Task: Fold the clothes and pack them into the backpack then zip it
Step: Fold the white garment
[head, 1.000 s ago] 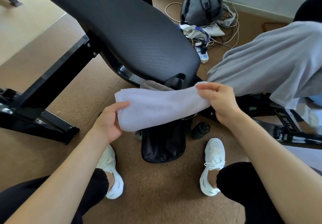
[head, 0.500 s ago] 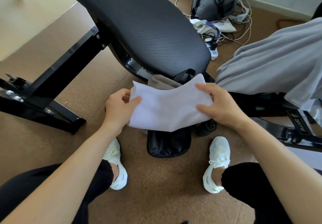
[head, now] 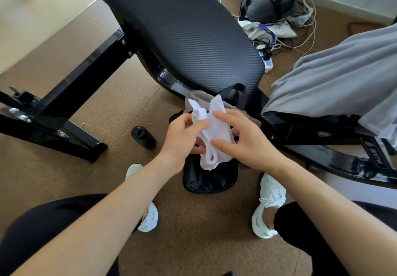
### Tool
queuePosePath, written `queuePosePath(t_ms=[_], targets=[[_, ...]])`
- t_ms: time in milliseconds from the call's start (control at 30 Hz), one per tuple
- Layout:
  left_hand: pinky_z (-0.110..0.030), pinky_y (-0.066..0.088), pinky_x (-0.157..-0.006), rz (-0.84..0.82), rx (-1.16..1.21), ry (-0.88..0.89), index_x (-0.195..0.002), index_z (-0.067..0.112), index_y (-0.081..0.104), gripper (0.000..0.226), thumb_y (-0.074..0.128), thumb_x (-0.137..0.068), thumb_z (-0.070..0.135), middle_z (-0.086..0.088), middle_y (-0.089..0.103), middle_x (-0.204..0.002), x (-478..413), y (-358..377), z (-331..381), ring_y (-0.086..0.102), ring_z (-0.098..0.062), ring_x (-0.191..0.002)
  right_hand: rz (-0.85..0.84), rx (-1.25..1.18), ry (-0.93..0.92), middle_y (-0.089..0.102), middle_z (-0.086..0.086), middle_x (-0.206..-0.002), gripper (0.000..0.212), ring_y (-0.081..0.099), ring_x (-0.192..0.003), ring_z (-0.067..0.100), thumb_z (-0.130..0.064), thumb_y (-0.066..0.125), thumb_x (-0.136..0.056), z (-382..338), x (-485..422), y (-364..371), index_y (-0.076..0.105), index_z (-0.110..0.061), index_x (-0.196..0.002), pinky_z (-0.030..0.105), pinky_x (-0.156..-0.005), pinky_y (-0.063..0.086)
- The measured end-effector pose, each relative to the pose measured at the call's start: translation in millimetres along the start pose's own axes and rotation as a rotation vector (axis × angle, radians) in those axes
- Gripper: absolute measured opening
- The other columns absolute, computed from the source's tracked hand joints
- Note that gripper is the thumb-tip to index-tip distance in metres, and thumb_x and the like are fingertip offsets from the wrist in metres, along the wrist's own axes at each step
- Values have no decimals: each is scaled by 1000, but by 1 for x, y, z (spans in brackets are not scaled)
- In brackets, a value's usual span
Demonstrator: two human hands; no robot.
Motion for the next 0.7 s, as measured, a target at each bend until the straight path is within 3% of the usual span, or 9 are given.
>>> queuePosePath(t_ms=[100, 233, 333, 433, 500, 567, 633, 700], targets=[[-31, 57, -60, -55, 31, 3, -98, 10, 62, 12, 65, -98, 22, -13, 71, -95, 4, 6, 1, 72, -19, -77, -14, -35, 12, 52, -13, -141, 67, 50, -129, 2, -51, 74, -86, -7, 2, 2, 52, -27, -145, 28, -101, 48], [-34, 57, -64, -134, 67, -27, -108, 9, 71, 26, 58, -100, 29, -14, 72, -96, 7, 10, 3, 71, -22, -79, 20, -7, 18, 60, -11, -126, 70, 57, -117, 5, -63, 72, -79, -7, 3, 0, 57, -28, -137, 36, -94, 53], [-33, 58, -69, -248, 111, -65, -116, 11, 72, 37, 55, -98, 38, -11, 74, -99, 7, 12, 3, 69, -20, -79, 50, -37, 55, 62, -10, -123, 64, 62, -112, 8, -54, 70, -80, 1, 1, -4, 57, -23, -135, 40, -91, 56], [-31, 56, -74, -336, 91, -47, -123, 15, 72, 50, 54, -89, 47, -8, 72, -102, 5, 8, 4, 66, -19, -85, 80, -126, 99, 65, -5, -121, 51, 66, -104, 16, -29, 66, -82, 12, -1, -10, 57, -22, -131, 44, -85, 58], [-28, 54, -70, -211, 78, -6, -112, 18, 77, 45, 56, -85, 46, -3, 66, -92, 0, 1, 5, 62, -16, -81, 88, -218, 105, 65, -2, -123, 53, 67, -103, 19, -13, 64, -84, 14, -3, -15, 55, -27, -135, 42, -83, 59], [-28, 51, -68, 45, 143, -10, -101, 16, 75, 36, 62, -80, 42, -1, 60, -86, -6, -14, -3, 59, -16, -78, 81, -338, 93, 61, 1, -131, 70, 66, -113, 18, -1, 62, -90, 12, -3, -19, 45, -38, -147, 39, -89, 59], [-34, 52, -76, 238, 213, -80, -104, 16, 68, 29, 68, -84, 37, -4, 61, -93, -7, -26, -20, 61, -21, -86, 64, -462, 70, 61, 2, -136, 83, 61, -125, 20, 3, 60, -94, 9, -3, -22, 34, -54, -149, 39, -97, 57], [-39, 54, -85, 171, 304, -269, -116, 14, 67, 40, 69, -86, 41, -6, 70, -104, -5, -21, -37, 67, -24, -94, 60, -549, 52, 63, 4, -136, 88, 58, -129, 26, 9, 57, -95, 6, -3, -25, 33, -56, -148, 43, -100, 54]])
Point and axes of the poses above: each hand's wrist, its own x-axis away from the middle knuckle, its own y-axis out of the palm, z = x × y, the point moved 6 cm from there along -x, towards the middle knuckle
